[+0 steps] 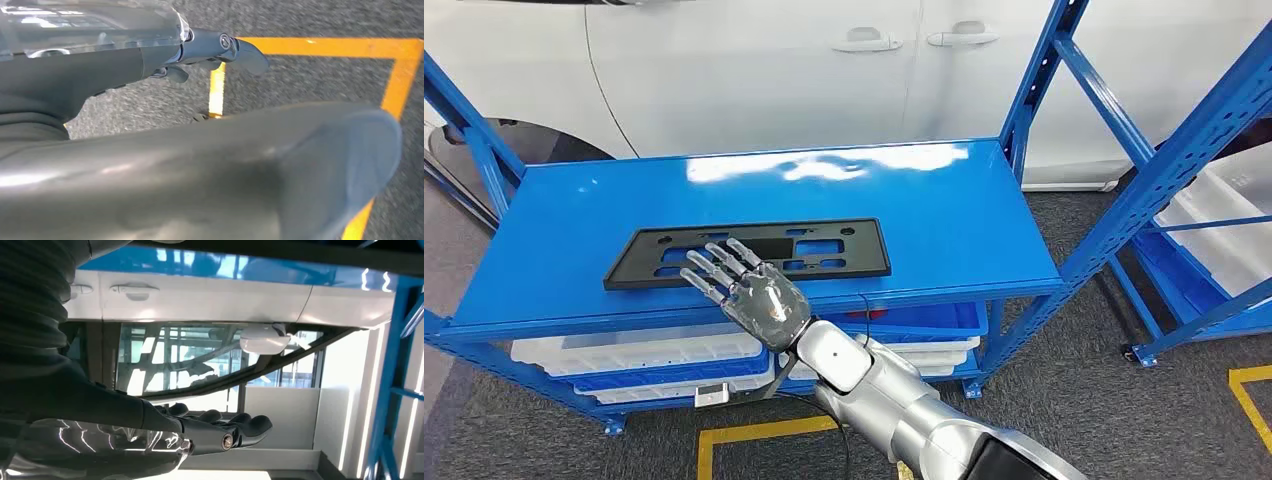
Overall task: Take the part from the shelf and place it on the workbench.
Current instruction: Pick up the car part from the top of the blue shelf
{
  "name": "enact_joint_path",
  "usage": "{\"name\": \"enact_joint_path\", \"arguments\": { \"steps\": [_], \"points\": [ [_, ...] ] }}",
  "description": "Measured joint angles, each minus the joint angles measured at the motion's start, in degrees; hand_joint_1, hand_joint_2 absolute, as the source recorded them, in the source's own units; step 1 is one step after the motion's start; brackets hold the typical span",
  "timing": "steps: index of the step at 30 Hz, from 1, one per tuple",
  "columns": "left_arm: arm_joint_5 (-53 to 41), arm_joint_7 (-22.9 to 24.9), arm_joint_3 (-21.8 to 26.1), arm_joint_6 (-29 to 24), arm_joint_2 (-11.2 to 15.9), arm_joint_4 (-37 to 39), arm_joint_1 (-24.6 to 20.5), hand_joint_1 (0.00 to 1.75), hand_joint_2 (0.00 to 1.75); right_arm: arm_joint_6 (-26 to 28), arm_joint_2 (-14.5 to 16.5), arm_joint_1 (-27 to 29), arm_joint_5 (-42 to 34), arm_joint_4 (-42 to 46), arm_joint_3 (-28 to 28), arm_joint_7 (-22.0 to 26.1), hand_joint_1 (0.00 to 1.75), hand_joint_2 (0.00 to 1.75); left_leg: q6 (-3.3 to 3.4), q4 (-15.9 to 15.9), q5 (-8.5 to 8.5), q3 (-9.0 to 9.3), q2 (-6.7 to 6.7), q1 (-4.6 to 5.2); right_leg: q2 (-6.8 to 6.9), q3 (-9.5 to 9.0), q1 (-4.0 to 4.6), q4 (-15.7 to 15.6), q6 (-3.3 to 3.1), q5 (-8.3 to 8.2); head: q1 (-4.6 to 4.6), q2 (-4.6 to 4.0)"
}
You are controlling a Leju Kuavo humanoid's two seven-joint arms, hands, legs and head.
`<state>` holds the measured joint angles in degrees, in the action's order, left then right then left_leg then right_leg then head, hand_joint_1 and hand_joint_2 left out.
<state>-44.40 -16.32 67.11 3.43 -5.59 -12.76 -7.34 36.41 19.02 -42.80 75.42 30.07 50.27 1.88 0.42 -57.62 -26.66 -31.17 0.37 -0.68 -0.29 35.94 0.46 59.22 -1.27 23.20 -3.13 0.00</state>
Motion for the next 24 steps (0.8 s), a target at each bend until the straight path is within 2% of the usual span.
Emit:
{"name": "enact_joint_path", "arguments": {
  "steps": [2,5,7,8,10,11,12,13,15,16,17,18,21,23,24],
  "points": [
    [0.0,0.0,0.0,0.0,0.0,0.0,0.0,0.0,0.0,0.0,0.1,-0.2,0.0,-0.3,0.0,-0.1,0.0,1.75,-0.34,0.0,-0.17,0.01,0.01,-0.07,0.01,-0.19,0.14,-0.5,-0.02,0.26,-0.01,0.0],
    [-0.1,0.0,0.0,0.0,0.0,0.0,-0.1,0.0,0.0,0.0,0.4,-0.5,0.0,-0.9,0.0,-0.1,0.0,1.75,-1.33,0.3,-0.62,0.39,-0.09,-0.22,-0.16,-0.79,0.14,-1.6,-0.37,0.58,-0.01,0.0],
    [-0.1,0.0,0.0,-0.1,0.1,0.0,-0.2,0.0,0.0,0.0,0.8,-0.8,0.0,-1.3,0.0,-0.1,0.0,1.75,-1.86,-2.2,-2.12,-0.44,-0.14,-0.21,-0.13,-1.75,-0.3,-2.5,-0.79,0.63,-0.02,0.0],
    [-0.1,0.0,0.0,-0.1,0.2,0.0,-0.2,0.0,0.0,0.0,0.9,-0.9,-0.1,-1.5,0.0,0.0,0.0,1.75,-2.1,-5.2,-3.53,-1.89,-0.14,-0.31,-0.07,-2.22,-0.44,-2.7,-0.97,0.72,-0.02,0.0],
    [-0.1,0.1,-0.1,-0.1,0.2,0.0,0.0,0.0,0.0,-0.1,1.1,-0.9,-0.1,-1.9,0.0,0.2,0.0,1.75,-2.57,-13.0,-6.24,-6.3,-0.14,-0.43,-0.01,-2.68,-0.43,-2.8,-1.22,1.12,-0.02,0.0],
    [-0.1,0.1,-0.1,-0.1,0.2,0.0,0.1,0.0,0.0,-0.1,1.1,-0.8,-0.1,-2.2,0.0,0.4,0.0,1.75,-2.75,-15.4,-6.42,-8.02,-0.14,-0.49,-0.04,-2.91,-0.41,-2.8,-1.24,1.36,-0.02,0.0],
    [-0.1,0.1,-0.1,-0.1,0.2,0.0,0.2,0.0,0.0,-0.2,1.2,-0.8,-0.1,-2.4,0.0,0.6,0.0,1.75,-2.88,-15.6,-5.4,-8.74,-0.15,-0.53,-0.1,-3.19,-0.42,-2.7,-1.2,1.63,-0.02,0.0],
    [0.0,0.1,-0.1,-0.1,0.2,0.0,0.3,0.0,0.0,-0.3,1.2,-0.7,-0.1,-2.6,0.0,0.9,0.0,1.75,-2.93,-13.5,-3.32,-8.31,-0.15,-0.57,-0.16,-3.53,-0.45,-2.6,-1.1,1.95,-0.02,0.0],
    [0.0,0.1,-0.1,-0.1,0.3,0.0,0.3,0.0,0.0,-0.7,1.3,-0.7,-0.1,-2.7,0.0,1.2,0.0,1.75,-2.85,-5.6,1.42,-5.3,-0.2,-0.59,-0.26,-4.2,-0.43,-2.3,-0.72,2.71,-0.02,0.0],
    [0.0,0.1,-0.1,-0.1,0.3,0.0,0.2,0.0,0.0,-0.8,1.4,-0.7,-0.1,-2.7,0.0,1.3,0.0,1.75,-2.55,-2.4,2.7,-3.97,-0.19,-0.52,-0.31,-4.34,-0.31,-2.1,-0.46,3.06,-0.02,0.0],
    [0.0,0.1,-0.1,-0.1,0.3,0.0,0.2,0.0,0.0,-1.0,1.4,-0.7,-0.1,-2.8,0.0,1.4,0.0,1.75,-2.19,-0.6,3.16,-3.23,-0.17,-0.44,-0.34,-4.37,-0.17,-2.0,-0.19,3.3,-0.02,0.0],
    [0.0,0.1,-0.1,-0.1,0.3,0.0,0.2,0.0,0.0,-1.0,1.5,-0.7,-0.1,-2.8,0.0,1.5,0.0,1.75,-1.75,0.0,2.89,-3.02,-0.14,-0.31,-0.36,-4.32,-0.06,-2.0,0.09,3.44,-0.01,0.0],
    [0.1,0.1,-0.1,-0.1,0.2,0.0,0.3,0.0,0.0,-1.2,1.6,-0.9,0.1,-2.9,0.1,1.9,0.0,1.75,-0.55,0.3,2.67,-2.88,-0.12,-0.42,-0.33,-4.05,-0.14,-1.2,0.96,4.16,-0.01,0.0],
    [0.2,0.0,-0.1,-0.1,0.2,0.0,0.3,0.0,0.0,-1.9,1.7,-1.0,0.5,-2.9,0.3,2.2,0.0,1.75,0.1,0.4,2.5,-2.57,-0.17,-0.57,-0.23,-1.71,-0.3,3.5,1.49,6.46,-0.01,0.0],
    [0.3,0.0,-0.1,-0.1,0.2,0.0,0.2,0.0,0.0,-2.4,1.7,-1.0,0.7,-3.0,0.5,2.2,0.0,1.75,0.33,0.4,2.33,-2.47,-0.19,-0.54,-0.19,0.52,-0.39,7.5,1.65,8.1,-0.01,0.0]
  ]
}}
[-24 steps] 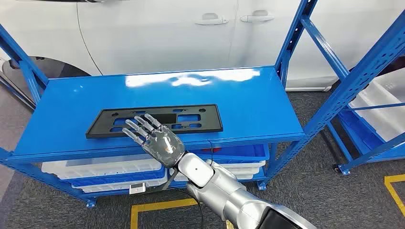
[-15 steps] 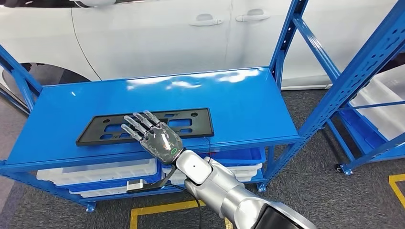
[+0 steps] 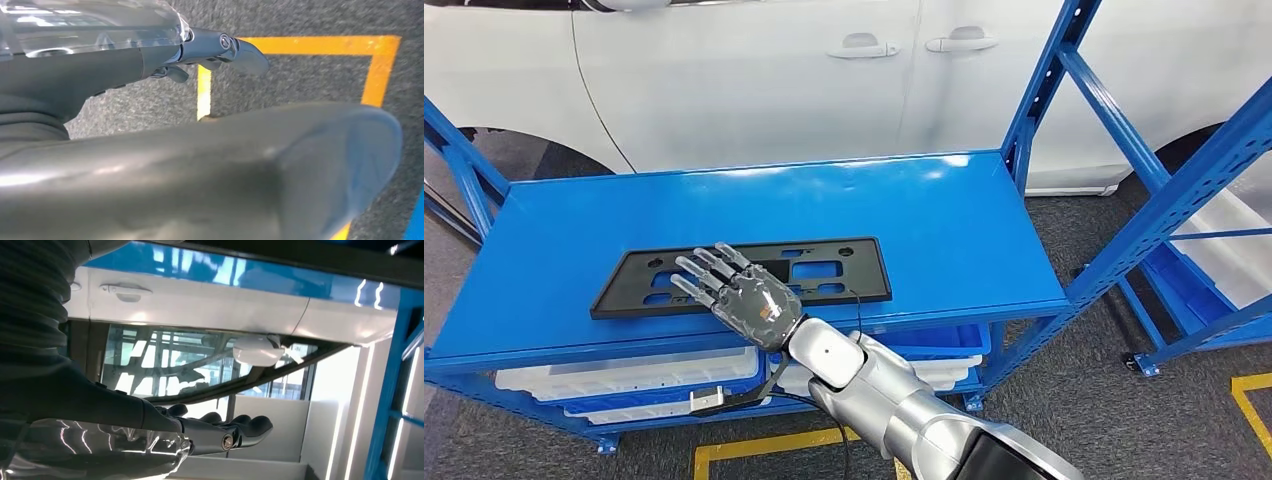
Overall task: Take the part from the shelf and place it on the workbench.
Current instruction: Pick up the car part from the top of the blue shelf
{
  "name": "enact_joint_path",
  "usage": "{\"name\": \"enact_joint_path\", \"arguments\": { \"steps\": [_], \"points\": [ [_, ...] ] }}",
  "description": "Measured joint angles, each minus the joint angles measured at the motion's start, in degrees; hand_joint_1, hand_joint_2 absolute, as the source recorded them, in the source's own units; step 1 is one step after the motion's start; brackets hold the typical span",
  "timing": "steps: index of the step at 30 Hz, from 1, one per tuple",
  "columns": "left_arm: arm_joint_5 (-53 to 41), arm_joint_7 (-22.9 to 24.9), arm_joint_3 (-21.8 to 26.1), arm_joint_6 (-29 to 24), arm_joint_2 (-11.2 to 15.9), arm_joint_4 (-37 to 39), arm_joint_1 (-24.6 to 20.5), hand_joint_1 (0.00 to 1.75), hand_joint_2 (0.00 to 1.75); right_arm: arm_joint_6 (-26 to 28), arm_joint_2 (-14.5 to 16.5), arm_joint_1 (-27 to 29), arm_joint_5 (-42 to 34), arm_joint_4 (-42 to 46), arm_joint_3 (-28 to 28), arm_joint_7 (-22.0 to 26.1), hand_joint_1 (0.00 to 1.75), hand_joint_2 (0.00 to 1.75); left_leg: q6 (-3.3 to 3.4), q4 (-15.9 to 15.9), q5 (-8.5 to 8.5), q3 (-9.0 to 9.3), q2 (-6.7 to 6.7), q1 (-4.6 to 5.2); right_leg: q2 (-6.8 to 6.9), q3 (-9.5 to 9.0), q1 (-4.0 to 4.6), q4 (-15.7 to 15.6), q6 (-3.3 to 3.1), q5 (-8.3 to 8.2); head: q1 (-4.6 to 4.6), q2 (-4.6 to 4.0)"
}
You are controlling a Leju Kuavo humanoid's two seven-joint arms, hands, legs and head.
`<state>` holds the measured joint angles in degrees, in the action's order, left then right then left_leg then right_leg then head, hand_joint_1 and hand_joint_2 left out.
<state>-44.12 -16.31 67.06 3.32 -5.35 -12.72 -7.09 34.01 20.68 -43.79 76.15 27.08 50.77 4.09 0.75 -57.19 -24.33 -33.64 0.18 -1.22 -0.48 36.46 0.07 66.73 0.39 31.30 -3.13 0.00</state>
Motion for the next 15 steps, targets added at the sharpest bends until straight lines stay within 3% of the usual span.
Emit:
{"name": "enact_joint_path", "arguments": {
  "steps": [2,3,4,6,8,10,12,14,15],
  "points": [
    [0.2,-0.1,0.0,0.0,0.0,0.0,0.1,0.0,0.0,-0.9,-0.1,0.2,0.4,-0.3,0.4,-0.1,0.0,1.75,0.17,0.0,-0.33,0.25,0.0,0.07,0.03,4.5,-0.19,7.1,0.17,1.91,0.0,0.0],
    [0.3,-0.1,0.0,0.0,0.0,0.0,0.1,0.0,0.0,-1.2,-0.1,0.2,0.5,-0.5,0.5,-0.2,0.0,1.75,0.16,0.0,-0.54,0.48,0.04,0.1,0.05,5.59,-0.24,8.2,0.14,1.32,0.0,0.0],
    [0.3,-0.1,0.0,0.0,0.0,0.0,0.2,0.0,0.0,-1.3,-0.1,0.3,0.5,-0.7,0.7,-0.3,0.0,1.75,0.1,0.0,-0.77,0.82,0.08,0.12,0.06,5.46,-0.26,6.8,0.0,-0.41,0.01,0.0],
    [0.3,-0.1,0.0,0.0,-0.1,0.0,0.3,0.0,0.0,-1.5,-0.1,0.2,0.7,-1.1,0.8,-0.4,0.0,1.75,-0.11,0.0,-1.33,1.66,0.15,0.16,0.08,2.44,-0.06,-1.1,-0.72,-5.44,0.01,0.0],
    [0.3,-0.1,0.0,0.1,-0.2,0.1,0.3,0.0,0.0,-1.5,-0.1,-0.1,0.8,-1.3,0.9,-0.4,0.0,1.75,-0.58,-0.1,-1.81,1.98,0.17,0.28,0.14,-0.23,0.37,-7.6,-1.45,-7.95,0.01,-0.01],
    [0.3,-0.1,0.0,0.1,-0.2,0.1,0.3,0.0,0.0,-1.5,-0.1,-0.2,1.0,-1.6,1.0,-0.6,0.0,1.75,-1.28,0.0,-2.08,1.98,0.15,0.26,0.09,-0.74,0.72,-9.0,-1.82,-7.76,0.0,-0.01],
    [0.3,-0.2,0.0,0.1,-0.1,0.1,0.2,0.0,0.0,-1.4,0.0,-0.3,1.2,-1.8,1.1,-0.6,0.0,1.75,-1.97,-0.2,-2.61,2.16,0.09,0.1,-0.03,-1.29,0.43,-9.6,-2.2,-7.7,-0.01,0.0],
    [0.2,-0.2,0.0,0.1,-0.1,0.1,0.0,0.0,0.0,-1.5,0.1,-0.4,1.4,-2.0,1.3,-0.7,0.0,1.75,-2.52,-4.0,-4.67,0.67,0.07,0.02,0.06,-2.22,0.01,-10.3,-2.66,-7.55,-0.01,0.0],
    [0.2,-0.2,0.0,0.1,-0.1,0.1,0.0,0.0,0.0,-1.5,0.1,-0.4,1.4,-2.1,1.4,-0.7,0.0,1.75,-2.75,-7.6,-6.26,-1.11,0.06,-0.03,0.12,-2.54,0.02,-10.4,-2.84,-7.37,-0.01,0.0]
  ]
}}
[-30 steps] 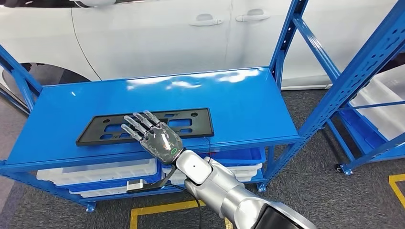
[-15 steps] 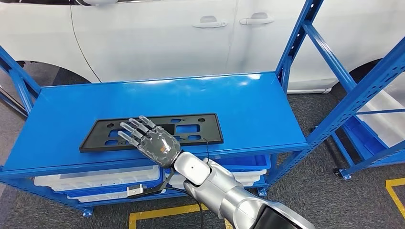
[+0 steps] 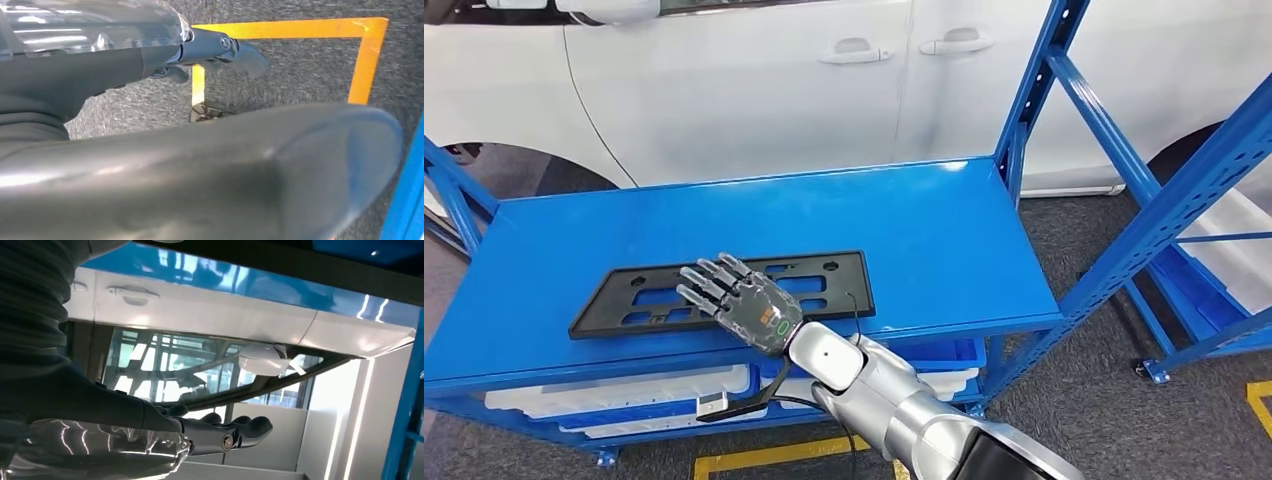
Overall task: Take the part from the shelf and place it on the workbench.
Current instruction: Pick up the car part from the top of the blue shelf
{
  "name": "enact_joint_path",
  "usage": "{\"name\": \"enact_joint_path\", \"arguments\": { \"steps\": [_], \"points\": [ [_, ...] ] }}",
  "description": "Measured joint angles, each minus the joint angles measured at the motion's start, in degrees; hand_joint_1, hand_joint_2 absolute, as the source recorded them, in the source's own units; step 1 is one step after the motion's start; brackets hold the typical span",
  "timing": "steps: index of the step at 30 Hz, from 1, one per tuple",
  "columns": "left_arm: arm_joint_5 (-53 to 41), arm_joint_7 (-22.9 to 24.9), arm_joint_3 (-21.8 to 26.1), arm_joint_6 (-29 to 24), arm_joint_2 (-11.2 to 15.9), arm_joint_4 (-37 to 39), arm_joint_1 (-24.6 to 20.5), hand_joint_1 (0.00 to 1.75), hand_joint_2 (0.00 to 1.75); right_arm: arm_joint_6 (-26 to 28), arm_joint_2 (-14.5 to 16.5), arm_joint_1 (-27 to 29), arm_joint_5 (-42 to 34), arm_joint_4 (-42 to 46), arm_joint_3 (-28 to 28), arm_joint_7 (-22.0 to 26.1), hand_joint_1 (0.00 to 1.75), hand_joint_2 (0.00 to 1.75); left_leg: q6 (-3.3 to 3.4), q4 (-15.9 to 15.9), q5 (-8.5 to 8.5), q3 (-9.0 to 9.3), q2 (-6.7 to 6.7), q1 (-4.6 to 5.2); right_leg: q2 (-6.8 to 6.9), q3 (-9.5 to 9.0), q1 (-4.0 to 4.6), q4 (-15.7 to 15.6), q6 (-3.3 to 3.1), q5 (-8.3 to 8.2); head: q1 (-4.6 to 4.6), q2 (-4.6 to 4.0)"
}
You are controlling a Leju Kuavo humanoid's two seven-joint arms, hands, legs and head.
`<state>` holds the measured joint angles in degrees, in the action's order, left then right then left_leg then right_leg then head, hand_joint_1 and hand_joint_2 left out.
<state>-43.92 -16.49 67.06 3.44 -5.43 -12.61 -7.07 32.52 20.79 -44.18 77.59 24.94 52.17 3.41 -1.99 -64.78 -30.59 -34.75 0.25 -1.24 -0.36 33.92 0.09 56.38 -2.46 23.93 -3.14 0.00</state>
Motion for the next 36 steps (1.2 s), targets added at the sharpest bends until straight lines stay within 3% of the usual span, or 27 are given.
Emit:
{"name": "enact_joint_path", "arguments": {
  "steps": [2,3,4,5,6,8,9,13,15,17,18,19,20,22,23,24,28,30,32,33,34,35,36],
  "points": [
    [0.0,0.0,0.0,0.0,0.0,0.0,0.1,0.0,0.0,-0.1,0.0,0.2,0.1,-0.3,0.3,0.0,0.0,1.75,-0.41,-7.5,-2.46,-4.35,0.0,-0.08,0.03,-0.35,0.08,0.1,-0.21,0.38,-0.01,0.0],
    [0.0,0.0,0.0,0.0,0.0,0.0,0.2,0.0,0.0,-0.1,0.0,0.3,0.2,-0.4,0.5,0.1,0.0,1.75,-0.53,-9.1,-2.23,-5.64,-0.01,-0.1,-0.02,-0.56,0.11,0.1,-0.22,0.6,-0.01,0.0],
    [0.0,0.0,0.0,0.0,0.0,0.0,0.3,0.0,0.0,-0.2,0.0,0.4,0.3,-0.5,0.7,0.2,0.0,1.75,-0.59,-8.3,-0.77,-5.79,-0.01,-0.1,-0.08,-0.83,0.12,0.2,-0.19,0.85,-0.01,0.0],
    [0.0,0.0,0.0,-0.1,0.1,0.0,0.3,0.0,0.0,-0.3,0.0,0.4,0.5,-0.6,0.9,0.4,0.0,1.75,-0.57,-5.3,1.66,-4.82,-0.02,-0.1,-0.15,-1.16,0.1,0.3,-0.08,1.16,-0.01,0.0],
    [0.0,0.0,0.0,-0.1,0.1,0.0,0.3,0.0,0.0,-0.4,0.0,0.3,0.6,-0.7,1.0,0.5,0.0,1.75,-0.46,-1.0,4.28,-3.19,-0.05,-0.1,-0.19,-1.47,0.11,0.5,0.09,1.52,-0.01,0.0],
    [0.1,-0.1,0.0,0.0,0.2,0.0,0.1,0.0,0.0,-0.9,0.0,0.2,0.8,-0.8,1.3,1.2,0.0,1.75,0.12,5.6,7.02,-0.39,-0.05,0.09,-0.26,-1.63,0.37,0.9,0.57,2.1,-0.01,0.0],
    [0.1,-0.1,0.0,0.0,0.2,0.0,0.1,0.0,0.0,-1.2,0.0,0.2,0.9,-0.9,1.5,1.7,0.0,1.75,0.5,6.9,7.19,0.13,-0.02,0.19,-0.29,-1.55,0.49,1.0,0.82,2.24,-0.01,0.0],
    [0.2,-0.6,0.0,0.1,0.2,0.0,-0.1,0.0,0.0,-2.6,-0.1,-0.1,1.7,-1.2,2.4,3.2,0.0,1.75,1.96,7.5,6.89,0.39,0.03,0.0,-0.27,-1.08,0.48,2.2,1.96,3.36,0.01,0.0],
    [0.3,-0.6,0.0,0.1,0.2,0.0,-0.2,0.0,0.0,-3.1,-0.3,-0.3,2.0,-1.3,2.8,3.3,0.0,1.75,2.47,7.7,6.83,0.56,-0.06,-0.13,-0.19,1.6,0.15,7.8,2.59,6.27,0.02,0.0],
    [0.5,-0.7,0.0,0.1,0.2,0.0,-0.2,0.0,0.0,-3.6,-0.7,-0.3,2.1,-1.6,3.2,3.4,0.0,1.75,2.72,7.6,6.67,0.58,-0.11,-0.09,-0.12,6.05,-0.16,16.0,2.97,9.34,0.02,0.0],
    [0.7,-0.7,0.0,0.1,0.2,0.0,-0.2,0.0,0.0,-3.9,-0.9,-0.3,2.1,-1.7,3.5,3.5,0.0,1.75,2.75,7.6,6.59,0.63,-0.1,-0.06,-0.1,7.52,-0.27,18.3,3.07,9.63,0.02,0.0],
    [0.8,-0.7,0.0,0.1,0.2,0.0,-0.2,0.0,0.0,-4.2,-1.1,-0.3,2.2,-1.9,3.7,3.7,0.0,1.75,2.73,7.6,6.51,0.73,-0.07,-0.05,-0.08,7.87,-0.34,18.3,3.07,8.74,0.02,0.0],
    [0.9,-0.7,0.0,0.1,0.2,0.0,-0.2,0.0,0.0,-4.7,-1.3,-0.3,2.3,-2.0,3.9,3.8,0.0,1.75,2.66,7.6,6.4,0.91,-0.02,-0.03,-0.05,6.98,-0.38,15.8,2.95,6.78,0.02,0.0],
    [1.1,-0.9,0.0,0.2,0.2,0.0,-0.1,0.0,0.0,-6.0,-1.5,-0.6,2.6,-2.2,4.4,4.1,0.0,1.75,2.36,7.6,6.1,1.32,0.08,0.09,0.0,3.27,-0.21,7.4,2.39,2.5,0.02,0.0],
    [1.2,-1.0,0.0,0.3,0.2,0.0,-0.1,0.0,0.0,-6.9,-1.5,-0.8,2.7,-2.3,4.6,4.2,0.0,1.75,2.13,7.5,5.94,1.44,0.11,0.2,0.02,1.77,-0.08,4.0,2.13,1.26,0.01,0.0],
    [1.2,-1.2,0.1,0.4,0.1,0.0,-0.1,0.0,0.0,-7.6,-1.6,-1.0,2.9,-2.4,4.9,4.1,0.0,1.75,1.85,7.5,5.81,1.51,0.11,0.3,0.01,0.93,0.04,2.1,1.92,0.82,0.01,0.0],
    [1.4,-1.7,0.1,0.6,0.3,0.0,-0.2,0.0,0.0,-9.9,-1.6,-1.6,3.2,-2.7,5.8,2.2,0.0,1.75,0.54,6.9,4.95,1.65,0.04,0.11,-0.08,0.1,-0.03,0.9,0.9,0.83,0.01,0.0],
    [1.4,-1.8,0.1,0.7,0.3,0.0,-0.2,0.0,0.0,-11.1,-1.5,-1.8,3.2,-2.9,6.1,0.7,0.0,1.75,0.08,2.4,2.27,-0.23,0.03,0.0,0.1,-0.51,-0.29,0.3,0.41,0.74,0.0,0.0],
    [1.5,-1.9,0.1,0.7,0.4,0.0,-0.1,0.0,0.0,-12.2,-1.5,-1.8,3.0,-3.3,6.2,-0.7,0.0,1.75,-0.29,-5.4,-1.09,-3.99,0.03,-0.04,0.18,-0.69,-0.2,0.3,0.14,0.85,0.0,0.0],
    [1.6,-1.9,0.1,0.7,0.4,0.0,0.0,0.0,0.0,-12.8,-1.5,-1.8,2.8,-3.4,6.2,-1.6,0.0,1.75,-0.4,-8.0,-1.64,-5.37,0.03,-0.07,0.15,-0.74,-0.15,0.3,0.09,0.92,-0.01,0.0],
    [1.6,-2.0,0.2,0.7,0.4,0.0,0.1,0.0,0.0,-13.7,-1.5,-1.9,2.5,-3.6,6.2,-2.7,0.0,1.75,-0.45,-8.6,-1.12,-5.85,0.02,-0.07,0.1,-0.83,-0.13,0.4,0.09,1.01,-0.01,0.0],
    [1.7,-2.1,0.2,0.7,0.4,0.0,0.1,0.0,0.0,-14.8,-1.5,-2.1,2.1,-3.8,6.2,-4.0,0.0,1.75,-0.42,-6.8,0.51,-5.11,0.02,-0.07,0.05,-0.96,-0.13,0.5,0.15,1.13,-0.01,0.0],
    [1.7,-2.2,0.2,0.7,0.5,0.0,0.1,0.0,0.0,-16.3,-1.5,-2.5,1.8,-4.0,6.1,-5.4,0.0,1.75,-0.31,-3.0,2.79,-3.35,0.01,-0.07,0.0,-1.15,-0.14,0.6,0.27,1.29,-0.01,0.0]
  ]
}}
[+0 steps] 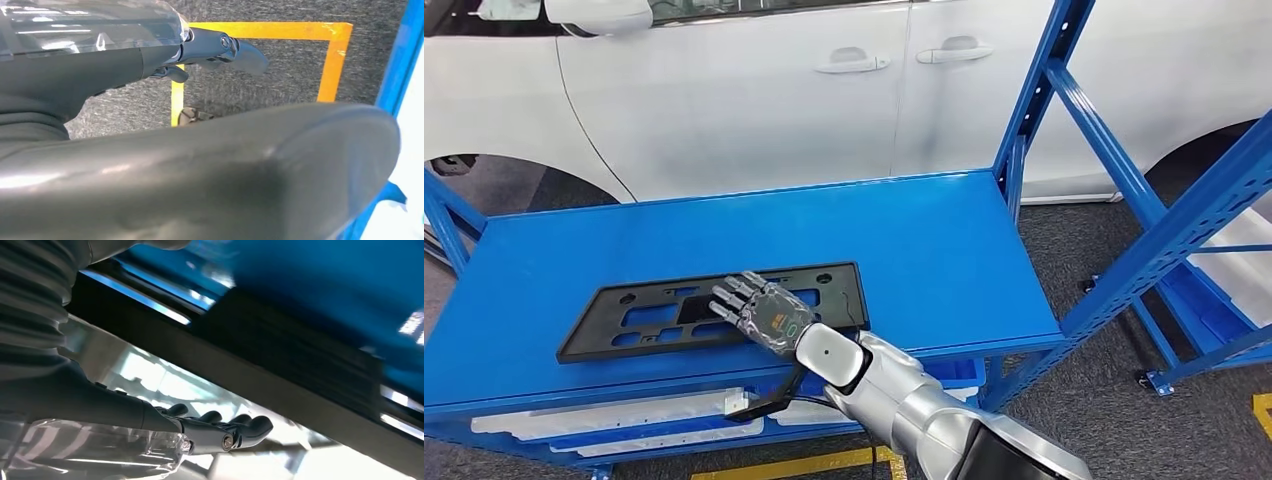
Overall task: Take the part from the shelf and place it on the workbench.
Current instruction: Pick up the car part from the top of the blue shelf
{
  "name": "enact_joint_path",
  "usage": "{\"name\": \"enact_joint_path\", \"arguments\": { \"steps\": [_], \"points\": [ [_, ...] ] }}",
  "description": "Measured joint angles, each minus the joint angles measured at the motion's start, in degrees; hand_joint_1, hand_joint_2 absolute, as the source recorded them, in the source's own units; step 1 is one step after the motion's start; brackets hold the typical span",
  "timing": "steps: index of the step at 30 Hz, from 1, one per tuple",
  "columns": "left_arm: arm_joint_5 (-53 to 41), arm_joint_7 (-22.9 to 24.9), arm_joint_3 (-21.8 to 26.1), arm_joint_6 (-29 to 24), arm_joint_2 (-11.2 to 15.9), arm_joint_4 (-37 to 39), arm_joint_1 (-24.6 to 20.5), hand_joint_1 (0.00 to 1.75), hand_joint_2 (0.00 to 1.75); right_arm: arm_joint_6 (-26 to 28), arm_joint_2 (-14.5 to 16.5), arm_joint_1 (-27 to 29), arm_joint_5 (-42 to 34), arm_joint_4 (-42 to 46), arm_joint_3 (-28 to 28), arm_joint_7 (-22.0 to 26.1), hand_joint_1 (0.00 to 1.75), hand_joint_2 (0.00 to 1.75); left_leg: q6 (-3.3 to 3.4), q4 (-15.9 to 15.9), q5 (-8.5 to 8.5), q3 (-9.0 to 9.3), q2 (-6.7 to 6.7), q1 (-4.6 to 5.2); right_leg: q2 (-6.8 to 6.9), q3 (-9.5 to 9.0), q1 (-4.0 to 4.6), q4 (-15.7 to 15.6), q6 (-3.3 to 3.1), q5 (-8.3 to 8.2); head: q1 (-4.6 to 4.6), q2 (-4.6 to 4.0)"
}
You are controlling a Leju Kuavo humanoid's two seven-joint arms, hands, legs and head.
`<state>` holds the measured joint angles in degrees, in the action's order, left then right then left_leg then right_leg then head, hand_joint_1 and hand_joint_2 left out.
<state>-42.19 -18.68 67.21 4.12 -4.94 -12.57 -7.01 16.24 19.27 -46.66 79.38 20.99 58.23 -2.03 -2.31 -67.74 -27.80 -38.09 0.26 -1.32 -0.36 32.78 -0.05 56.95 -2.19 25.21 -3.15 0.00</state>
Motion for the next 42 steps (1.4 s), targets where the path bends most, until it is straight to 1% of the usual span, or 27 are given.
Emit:
{"name": "enact_joint_path", "arguments": {
  "steps": [1,3,5,7,8,9,11,12,13,14,15,17,18,19,22,23,24,27,28,29,30,31,33,34,38,40,42],
  "points": [
    [0.1,-0.1,0.0,0.0,0.0,0.0,0.0,0.0,0.0,-1.8,0.0,-0.5,-0.4,-0.2,-0.2,-1.4,0.03,1.75,0.2,4.3,1.76,2.07,-0.01,0.03,-0.03,-0.16,0.05,0.1,0.18,0.18,0.01,0.0],
    [0.1,-0.2,0.0,-0.1,0.1,0.0,-0.2,0.0,0.0,-5.9,-0.3,-1.8,-1.1,-0.8,-0.9,-4.1,0.91,1.75,0.87,9.8,3.41,4.8,0.02,0.25,-0.08,-0.26,0.25,0.3,0.69,0.43,0.02,0.0],
    [0.1,-0.2,0.0,-0.2,0.1,0.0,-0.2,0.0,0.0,-9.9,-0.7,-3.0,-1.8,-1.5,-1.8,-5.9,1.75,1.75,1.6,10.6,3.32,5.16,0.08,0.53,-0.1,-0.26,0.31,0.2,1.26,0.46,0.02,0.0],
    [0.0,-0.1,0.0,-0.2,0.1,0.0,-0.2,0.0,0.0,-13.2,-1.2,-3.9,-2.7,-2.1,-2.8,-7.3,1.75,1.75,2.29,10.9,3.54,5.29,0.01,0.36,-0.05,-0.17,0.23,0.8,1.87,0.93,0.02,0.0],
    [0.0,-0.1,0.0,-0.2,0.1,0.0,-0.3,0.0,0.0,-14.6,-1.6,-4.3,-3.3,-2.3,-3.3,-7.9,1.75,1.75,2.65,11.1,3.68,5.35,-0.04,0.23,-0.02,0.48,0.2,2.3,2.18,1.92,0.02,0.0],
    [0.0,-0.1,0.0,-0.1,0.1,0.0,-0.3,0.0,0.0,-15.9,-2.0,-4.5,-4.0,-2.6,-4.0,-8.4,1.75,1.75,2.92,11.2,3.79,5.35,-0.1,0.13,0.01,1.74,0.11,5.0,2.44,3.49,0.02,0.0],
    [0.0,0.1,0.0,0.0,0.1,0.0,-0.4,0.0,0.0,-17.3,-3.0,-4.7,-5.0,-2.9,-5.4,-8.9,1.75,1.75,3.2,11.2,3.84,5.17,-0.12,0.2,0.04,5.56,-0.11,12.8,2.86,7.19,0.02,0.0],
    [0.0,0.2,0.0,0.0,0.1,0.0,-0.4,0.0,0.0,-17.5,-3.3,-4.7,-5.3,-3.0,-6.0,-8.9,1.75,1.75,3.22,11.1,3.86,5.1,-0.12,0.24,0.04,7.22,-0.2,16.1,2.98,8.34,0.02,0.0],
    [0.0,0.3,0.0,0.1,0.1,0.0,-0.4,0.0,0.0,-17.6,-3.6,-4.8,-5.5,-3.1,-6.5,-9.0,1.75,1.75,3.22,11.1,3.86,5.09,-0.11,0.26,0.04,8.02,-0.24,17.6,3.01,8.37,0.02,0.0],
    [0.1,0.3,0.0,0.2,0.1,0.0,-0.5,0.0,0.0,-17.7,-3.8,-4.8,-5.6,-3.1,-6.8,-9.0,1.75,1.75,3.21,11.1,3.85,5.14,-0.09,0.28,0.05,7.68,-0.25,16.8,2.93,7.31,0.02,0.0],
    [0.1,0.3,0.0,0.5,0.1,0.0,-0.5,0.0,0.0,-17.7,-4.0,-4.9,-5.7,-3.2,-7.2,-9.0,1.75,1.75,3.18,11.1,3.84,5.23,-0.05,0.32,0.05,6.14,-0.23,13.7,2.69,5.34,0.02,0.0],
    [0.0,0.1,0.0,1.4,0.1,0.0,-0.5,0.0,0.0,-17.7,-4.2,-5.3,-6.0,-3.2,-8.0,-8.9,1.75,1.75,2.98,11.0,3.77,5.4,0.07,0.51,0.13,1.76,-0.01,4.9,1.9,1.58,0.02,0.0],
    [-0.1,-0.1,0.0,1.9,0.1,0.0,-0.6,0.0,0.0,-17.7,-4.3,-5.5,-6.1,-3.2,-8.4,-8.8,1.75,1.75,2.73,11.0,3.75,5.42,0.14,0.58,0.17,0.32,0.16,1.8,1.56,0.62,0.02,0.0],
    [-0.2,-0.5,0.0,2.3,0.0,0.0,-0.6,0.0,0.0,-17.7,-4.3,-5.6,-6.2,-3.2,-8.7,-8.6,1.75,1.75,2.42,11.0,3.74,5.42,0.18,0.59,0.17,-0.31,0.35,0.3,1.32,0.36,0.02,0.0],
    [-0.7,-2.0,-0.2,2.9,0.1,0.0,-0.7,0.0,0.0,-17.1,-4.4,-5.7,-6.2,-3.2,-9.7,-8.0,1.75,1.75,1.42,11.1,3.66,5.51,0.22,0.52,0.07,-0.48,0.31,-0.4,0.78,-0.04,0.02,-0.01],
    [-0.9,-2.6,-0.3,3.0,0.2,0.0,-0.8,0.0,0.0,-16.7,-4.4,-5.6,-6.2,-3.2,-10.0,-7.7,1.75,1.75,1.15,10.3,2.94,5.14,0.19,0.52,0.12,-0.64,0.09,-0.8,0.53,-0.29,0.02,-0.01],
    [-1.1,-3.1,-0.4,3.1,0.2,0.0,-0.9,0.0,0.0,-16.3,-4.4,-5.6,-6.2,-3.2,-10.3,-7.4,1.75,1.75,0.88,8.2,1.56,4.2,0.15,0.48,0.19,-0.76,-0.14,-1.1,0.29,-0.54,0.01,-0.01],
    [-1.2,-4.5,-0.6,3.3,0.3,0.0,-0.8,0.0,0.0,-14.4,-4.4,-5.3,-6.3,-3.2,-11.2,-6.3,1.75,1.75,0.24,-2.9,-3.77,-0.9,0.08,0.21,0.33,-0.56,-0.19,-1.2,0.05,-0.69,0.0,0.0],
    [-1.3,-4.9,-0.6,3.4,0.3,0.0,-0.7,0.0,0.0,-13.6,-4.4,-5.2,-6.4,-3.2,-11.4,-5.9,1.75,1.75,0.08,-4.9,-4.09,-1.85,0.08,0.16,0.32,-0.51,-0.16,-1.1,0.05,-0.67,0.0,0.0],
    [-1.4,-5.2,-0.7,3.5,0.3,0.0,-0.7,0.0,0.0,-13.0,-4.4,-5.1,-6.6,-3.2,-11.7,-5.5,1.75,1.75,-0.01,-4.8,-3.31,-1.78,0.07,0.12,0.28,-0.5,-0.16,-1.0,0.08,-0.63,0.0,0.0],
    [-1.5,-5.5,-0.7,3.6,0.4,0.0,-0.7,0.0,0.0,-12.3,-4.4,-5.0,-6.8,-3.1,-12.0,-5.1,1.75,1.75,-0.04,-2.2,-1.49,-0.55,0.06,0.08,0.22,-0.51,-0.17,-0.9,0.15,-0.53,0.0,0.0],
    [-1.6,-5.7,-0.8,3.6,0.4,0.0,-0.7,0.0,0.0,-11.8,-4.4,-5.0,-7.0,-3.0,-12.3,-4.8,1.75,1.75,0.0,2.0,0.72,1.46,0.04,0.03,0.14,-0.51,-0.18,-0.6,0.28,-0.38,0.0,0.0],
    [-1.6,-5.7,-1.0,3.5,0.5,0.0,-0.8,0.0,0.0,-10.8,-4.3,-5.0,-7.3,-2.6,-13.0,-4.2,1.75,1.75,0.5,8.9,3.06,4.78,0.05,0.17,-0.05,-0.27,0.03,-0.1,0.74,-0.09,0.01,0.0],
    [-1.7,-5.7,-1.1,3.3,0.6,0.0,-0.9,0.0,0.0,-10.4,-4.3,-5.0,-7.5,-2.5,-13.3,-4.0,1.75,1.75,0.87,10.4,3.25,5.38,0.06,0.28,-0.15,-0.07,0.14,0.1,1.01,-0.03,0.01,0.0],
    [-2.0,-5.7,-1.7,2.5,0.6,0.0,-0.9,0.0,0.0,-9.0,-4.3,-5.0,-8.2,-1.7,-14.6,-2.8,1.75,1.75,2.31,10.8,3.42,5.2,0.08,0.25,-0.25,0.53,0.14,0.7,2.15,0.33,0.01,0.0],
    [-2.0,-5.8,-1.9,1.8,0.6,0.0,-1.0,0.0,0.0,-7.7,-4.3,-4.9,-9.3,-1.0,-15.6,-1.4,1.75,1.75,2.87,11.0,3.58,5.18,0.02,0.06,-0.14,2.59,-0.05,5.0,2.68,2.93,0.02,0.0],
    [-1.8,-6.0,-1.9,1.3,0.6,0.0,-1.0,0.0,0.0,-6.1,-4.3,-4.4,-11.0,-0.1,-17.0,0.4,1.75,1.75,3.12,10.9,3.56,5.03,-0.01,0.1,-0.04,6.74,-0.25,13.3,3.04,6.51,0.02,0.0]
  ]
}}
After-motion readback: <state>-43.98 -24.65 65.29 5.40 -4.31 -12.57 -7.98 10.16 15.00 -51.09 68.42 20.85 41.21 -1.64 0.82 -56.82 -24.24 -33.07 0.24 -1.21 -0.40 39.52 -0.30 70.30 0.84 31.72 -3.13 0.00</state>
